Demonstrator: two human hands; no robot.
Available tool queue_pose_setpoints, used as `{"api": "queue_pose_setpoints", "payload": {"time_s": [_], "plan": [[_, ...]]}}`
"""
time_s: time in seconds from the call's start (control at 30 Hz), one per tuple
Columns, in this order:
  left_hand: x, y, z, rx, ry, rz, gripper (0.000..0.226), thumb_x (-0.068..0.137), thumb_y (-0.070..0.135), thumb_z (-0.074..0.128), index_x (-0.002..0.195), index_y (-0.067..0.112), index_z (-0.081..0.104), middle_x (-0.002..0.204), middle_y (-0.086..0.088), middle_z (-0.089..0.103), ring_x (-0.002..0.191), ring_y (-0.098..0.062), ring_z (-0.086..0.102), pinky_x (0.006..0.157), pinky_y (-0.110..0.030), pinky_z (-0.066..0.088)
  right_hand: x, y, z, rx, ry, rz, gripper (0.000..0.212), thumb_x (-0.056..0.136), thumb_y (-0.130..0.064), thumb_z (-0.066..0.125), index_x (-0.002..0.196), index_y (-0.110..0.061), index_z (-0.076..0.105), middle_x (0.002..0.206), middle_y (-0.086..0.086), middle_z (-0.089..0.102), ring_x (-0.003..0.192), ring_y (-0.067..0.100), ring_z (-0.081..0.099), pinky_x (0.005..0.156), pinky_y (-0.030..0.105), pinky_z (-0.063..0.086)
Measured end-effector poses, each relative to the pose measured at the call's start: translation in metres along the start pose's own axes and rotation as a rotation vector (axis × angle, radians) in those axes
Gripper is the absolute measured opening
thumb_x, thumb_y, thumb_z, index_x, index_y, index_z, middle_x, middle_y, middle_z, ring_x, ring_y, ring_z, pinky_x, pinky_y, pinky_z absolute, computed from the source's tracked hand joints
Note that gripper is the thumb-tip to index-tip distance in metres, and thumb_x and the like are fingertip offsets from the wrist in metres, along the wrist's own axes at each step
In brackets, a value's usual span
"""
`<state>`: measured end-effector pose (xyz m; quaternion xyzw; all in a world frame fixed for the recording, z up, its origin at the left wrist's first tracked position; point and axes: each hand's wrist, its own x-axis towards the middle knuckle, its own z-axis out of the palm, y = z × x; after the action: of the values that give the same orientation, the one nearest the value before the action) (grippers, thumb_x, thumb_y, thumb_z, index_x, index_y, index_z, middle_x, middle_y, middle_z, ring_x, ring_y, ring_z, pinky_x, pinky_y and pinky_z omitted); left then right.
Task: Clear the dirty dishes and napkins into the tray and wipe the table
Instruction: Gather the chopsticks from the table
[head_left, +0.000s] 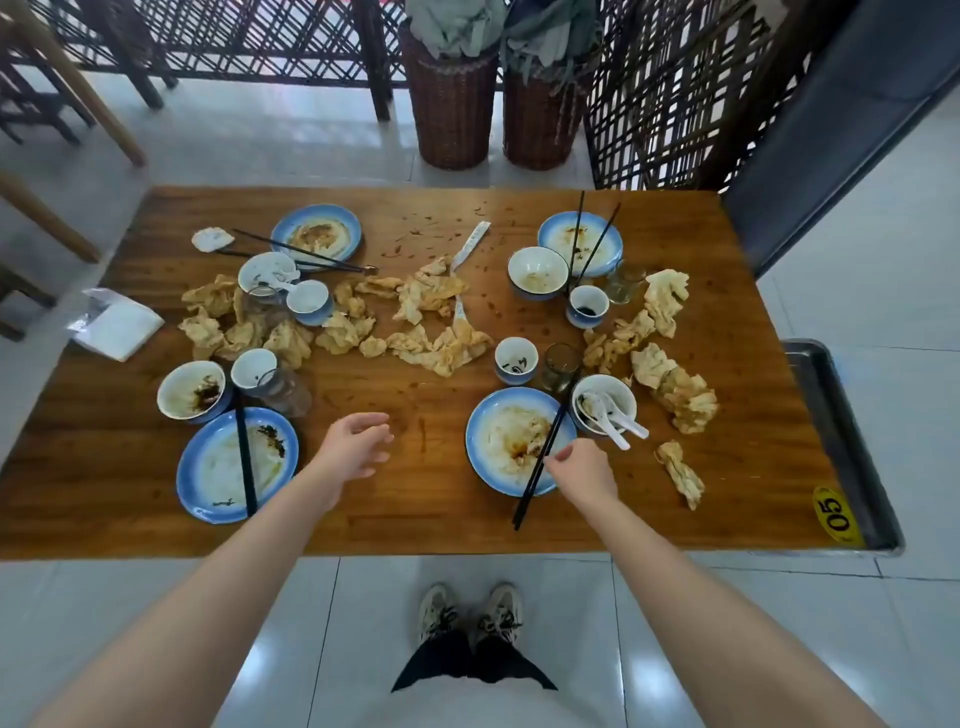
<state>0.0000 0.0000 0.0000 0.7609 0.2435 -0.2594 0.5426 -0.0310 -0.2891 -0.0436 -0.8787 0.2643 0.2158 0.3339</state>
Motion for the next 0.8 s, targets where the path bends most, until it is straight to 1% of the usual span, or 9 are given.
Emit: {"api": "queue_pose_setpoints", "payload": {"time_s": [0.1,0.27,0.33,0.4,0.47,0.53,0.63,0.67,0.8], "plan": [[0.001,-0.008,-0.012,-0.014,0.032,-0.017,0.026,0.098,0.024,0.053,0.123,0.022,0.058,0.102,0.002,0.068,0.091,-0.017,0.066,0.074,-0.028,0.052,0.005,-0.005,0.006,-0.045,-0.02,0.048,0.022,0.089,-0.034,0.064,0.083,-0.013,0.064,0.078,0.001,0.063,0.079,0.022,0.064,0.061,0.03,0.048],[0.002,-0.017,-0.025,-0.065,0.073,-0.034,0.026,0.099,0.025,0.052,0.124,0.021,0.057,0.105,-0.001,0.068,0.092,-0.018,0.066,0.069,-0.026,0.051,0.011,-0.015,0.013,-0.055,-0.006,0.088,0.026,0.087,-0.04,0.064,0.082,-0.015,0.061,0.081,0.003,0.064,0.078,0.023,0.063,0.057,0.03,0.045],[0.003,-0.021,-0.027,-0.063,0.083,-0.033,0.025,0.099,0.025,0.052,0.123,0.022,0.057,0.104,0.001,0.067,0.092,-0.017,0.066,0.07,-0.026,0.051,0.015,-0.017,0.017,-0.02,0.002,0.108,0.023,0.088,-0.038,0.064,0.084,-0.015,0.06,0.08,0.0,0.062,0.075,0.021,0.06,0.055,0.028,0.044],[0.004,-0.023,-0.029,-0.063,0.097,-0.03,0.024,0.099,0.025,0.052,0.122,0.023,0.057,0.103,0.002,0.068,0.092,-0.016,0.067,0.07,-0.027,0.052,0.016,-0.02,0.019,0.034,0.001,0.139,0.02,0.088,-0.034,0.063,0.089,-0.014,0.061,0.083,0.0,0.061,0.076,0.021,0.059,0.057,0.029,0.045],[0.005,-0.026,-0.032,-0.065,0.1,-0.03,0.024,0.099,0.025,0.052,0.122,0.023,0.057,0.103,0.002,0.068,0.092,-0.016,0.067,0.071,-0.027,0.052,0.016,-0.021,0.021,0.104,0.007,0.165,0.019,0.088,-0.031,0.063,0.091,-0.012,0.062,0.086,0.002,0.063,0.08,0.023,0.061,0.059,0.029,0.045],[0.007,-0.027,-0.034,-0.062,0.1,-0.026,0.025,0.098,0.026,0.052,0.123,0.023,0.057,0.104,0.002,0.067,0.093,-0.017,0.066,0.073,-0.027,0.053,0.012,-0.022,0.021,0.153,0.027,0.179,0.019,0.089,-0.03,0.063,0.088,-0.011,0.063,0.084,0.003,0.064,0.08,0.023,0.064,0.056,0.028,0.043],[0.009,-0.028,-0.035,-0.05,0.091,-0.015,0.026,0.098,0.027,0.052,0.124,0.023,0.056,0.104,0.002,0.067,0.094,-0.017,0.066,0.076,-0.03,0.053,0.004,-0.023,0.019,0.236,0.064,0.192,0.025,0.089,-0.025,0.062,0.068,-0.012,0.057,0.066,-0.001,0.058,0.061,0.015,0.058,0.047,0.024,0.037],[0.01,-0.027,-0.035,-0.041,0.086,-0.007,0.026,0.099,0.027,0.052,0.123,0.023,0.056,0.104,0.002,0.067,0.094,-0.018,0.066,0.076,-0.03,0.053,0.001,-0.024,0.018,0.268,0.078,0.205,0.027,0.089,-0.024,0.062,0.065,-0.013,0.055,0.063,-0.001,0.056,0.057,0.013,0.055,0.045,0.024,0.035],[0.012,-0.026,-0.032,-0.036,0.079,0.002,0.023,0.099,0.025,0.052,0.121,0.023,0.057,0.105,0.001,0.066,0.093,-0.017,0.065,0.072,-0.027,0.05,-0.009,-0.035,0.01,0.411,0.134,0.248,0.025,0.09,-0.02,0.06,0.069,-0.011,0.049,0.062,-0.001,0.049,0.054,0.012,0.048,0.046,0.025,0.032]]}}
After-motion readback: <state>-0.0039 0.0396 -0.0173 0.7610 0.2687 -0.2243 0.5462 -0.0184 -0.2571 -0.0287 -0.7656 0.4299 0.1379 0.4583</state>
